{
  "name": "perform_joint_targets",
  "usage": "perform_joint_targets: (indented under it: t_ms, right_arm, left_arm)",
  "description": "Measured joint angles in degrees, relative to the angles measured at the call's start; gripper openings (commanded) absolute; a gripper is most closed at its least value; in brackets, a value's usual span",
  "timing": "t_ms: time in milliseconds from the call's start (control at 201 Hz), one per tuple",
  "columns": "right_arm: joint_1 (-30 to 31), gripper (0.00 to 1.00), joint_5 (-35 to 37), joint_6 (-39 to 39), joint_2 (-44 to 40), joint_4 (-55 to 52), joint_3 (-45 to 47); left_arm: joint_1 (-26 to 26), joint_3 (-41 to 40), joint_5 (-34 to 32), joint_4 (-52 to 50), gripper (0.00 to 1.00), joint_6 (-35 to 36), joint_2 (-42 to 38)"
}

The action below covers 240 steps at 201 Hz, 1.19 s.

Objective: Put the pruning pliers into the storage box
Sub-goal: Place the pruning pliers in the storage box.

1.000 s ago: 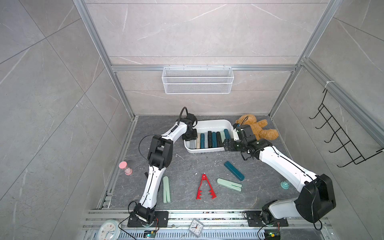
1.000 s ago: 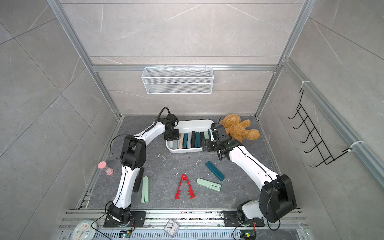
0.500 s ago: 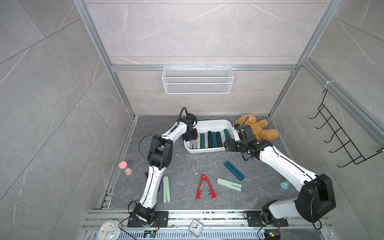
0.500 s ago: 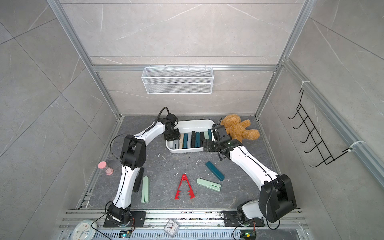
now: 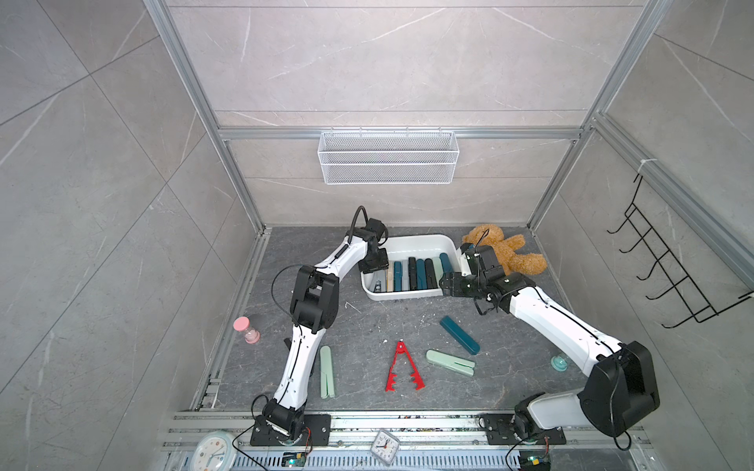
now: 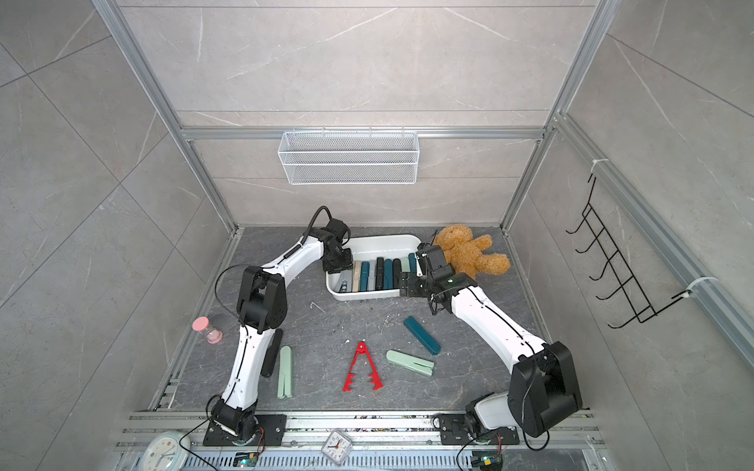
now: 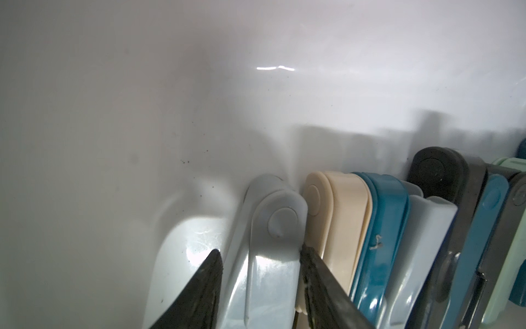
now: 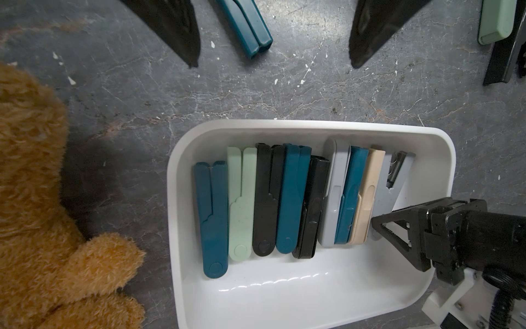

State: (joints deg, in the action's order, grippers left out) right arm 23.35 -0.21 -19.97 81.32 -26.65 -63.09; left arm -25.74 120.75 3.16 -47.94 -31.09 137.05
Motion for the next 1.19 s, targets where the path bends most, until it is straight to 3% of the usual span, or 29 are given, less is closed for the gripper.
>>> perform_joint_targets:
  t_ms: [543, 866, 1105, 1195]
  right_arm:
    - [-0.57, 0.83, -0.04, 0.0, 0.0, -0.02, 0.02]
    - [-1.18, 0.84, -0.07, 0.76, 0.0, 0.17, 1.31]
    - [-1.22, 0.81, -0.11, 6.64, 1.88, -2.64, 2.12]
    - [-1.22, 0.8, 0.04, 9.33, 3.26, -5.05, 2.12]
  left_arm:
    - [0.0, -1.22, 0.63, 1.36, 0.5, -0.11, 0.35]
    - [-0.28, -2.75, 0.07, 1.77, 0.6, -0.39, -4.0]
    - [-1.05, -4.48, -0.33, 3.5, 0.69, 0.09, -9.42]
    - [-1.4, -6.97, -1.11, 4.87, 0.77, 0.46, -11.76]
